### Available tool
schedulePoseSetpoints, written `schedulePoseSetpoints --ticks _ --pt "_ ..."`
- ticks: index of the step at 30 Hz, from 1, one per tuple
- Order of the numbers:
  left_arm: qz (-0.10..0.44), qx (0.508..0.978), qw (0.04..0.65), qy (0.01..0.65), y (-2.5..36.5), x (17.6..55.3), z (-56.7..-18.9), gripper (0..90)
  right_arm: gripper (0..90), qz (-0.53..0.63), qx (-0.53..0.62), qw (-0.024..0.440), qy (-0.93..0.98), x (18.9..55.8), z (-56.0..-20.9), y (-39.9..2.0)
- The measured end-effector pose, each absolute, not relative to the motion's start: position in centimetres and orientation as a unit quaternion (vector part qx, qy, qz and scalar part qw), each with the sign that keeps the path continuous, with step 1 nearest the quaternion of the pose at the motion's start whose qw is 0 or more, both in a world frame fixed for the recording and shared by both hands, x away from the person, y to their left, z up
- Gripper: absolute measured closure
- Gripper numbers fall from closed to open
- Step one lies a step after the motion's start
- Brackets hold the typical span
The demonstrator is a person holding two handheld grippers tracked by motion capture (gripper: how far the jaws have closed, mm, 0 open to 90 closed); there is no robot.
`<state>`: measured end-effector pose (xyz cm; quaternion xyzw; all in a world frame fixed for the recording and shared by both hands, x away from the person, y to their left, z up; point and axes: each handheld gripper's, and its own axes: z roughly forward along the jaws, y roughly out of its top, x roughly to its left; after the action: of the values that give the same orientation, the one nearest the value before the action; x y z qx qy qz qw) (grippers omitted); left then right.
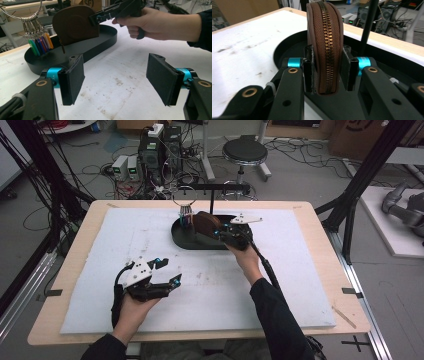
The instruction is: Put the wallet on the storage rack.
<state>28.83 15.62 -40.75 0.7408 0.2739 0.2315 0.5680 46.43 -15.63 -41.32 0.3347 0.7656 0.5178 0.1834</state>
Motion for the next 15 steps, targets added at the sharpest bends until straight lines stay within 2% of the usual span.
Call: schedulePoseSetpoints --ticks 11,15 --pt "0.232 0.74 0.571 0.269 15.6 28.8 -40.8 30.5 69.1 0.505 0.346 0.206 0.763 47.2 -42.4 -15.8" --pt "0.231 0.738 0.573 0.269 15.7 28.7 -40.8 30.6 68.9 0.482 0.359 0.2 0.773 47.5 -43.1 -16.0"
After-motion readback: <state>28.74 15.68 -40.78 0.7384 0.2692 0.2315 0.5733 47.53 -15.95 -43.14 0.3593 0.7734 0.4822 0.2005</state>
